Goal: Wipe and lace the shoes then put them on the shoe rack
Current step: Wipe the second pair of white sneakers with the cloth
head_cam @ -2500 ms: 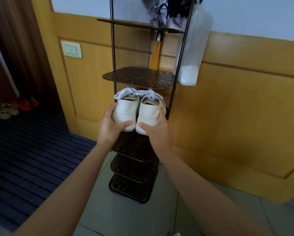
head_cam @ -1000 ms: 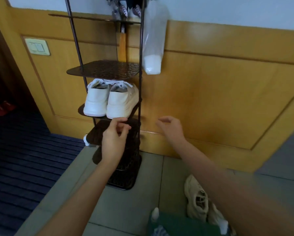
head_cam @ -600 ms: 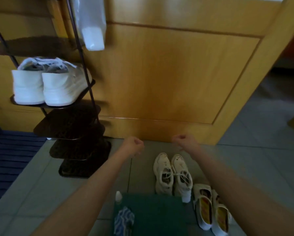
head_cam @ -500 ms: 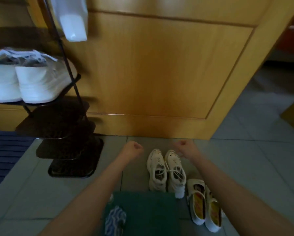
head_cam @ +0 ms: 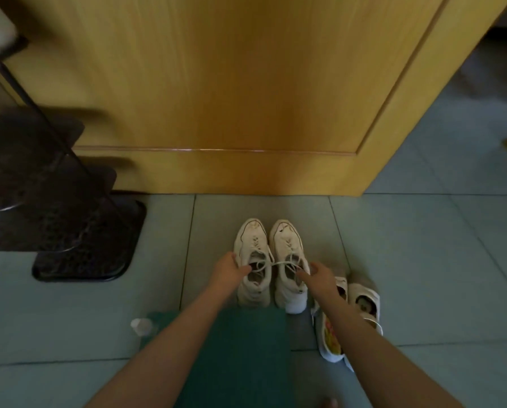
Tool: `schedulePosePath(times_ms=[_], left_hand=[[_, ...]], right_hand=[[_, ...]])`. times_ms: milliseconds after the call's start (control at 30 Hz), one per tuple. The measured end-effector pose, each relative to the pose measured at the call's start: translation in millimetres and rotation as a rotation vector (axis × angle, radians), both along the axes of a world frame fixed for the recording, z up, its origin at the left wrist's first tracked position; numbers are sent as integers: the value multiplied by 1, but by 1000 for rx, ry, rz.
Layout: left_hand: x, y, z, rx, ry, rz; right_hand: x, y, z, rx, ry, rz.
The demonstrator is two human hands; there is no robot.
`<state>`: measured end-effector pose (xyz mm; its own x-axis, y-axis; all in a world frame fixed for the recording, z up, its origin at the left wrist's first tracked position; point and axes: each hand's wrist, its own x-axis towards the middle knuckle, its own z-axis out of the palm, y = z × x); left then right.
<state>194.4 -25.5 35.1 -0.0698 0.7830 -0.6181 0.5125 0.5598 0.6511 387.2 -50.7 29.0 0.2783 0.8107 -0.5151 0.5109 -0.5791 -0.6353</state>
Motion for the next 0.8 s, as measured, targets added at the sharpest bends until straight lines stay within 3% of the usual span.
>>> schedulePosePath(times_ms=[433, 800], left_hand=[[17, 21, -88, 29, 6, 39], [18, 14, -97, 142, 61, 88]], right_hand=[[11, 22, -69, 0, -9, -55], [17, 19, -76, 31, 61, -108]])
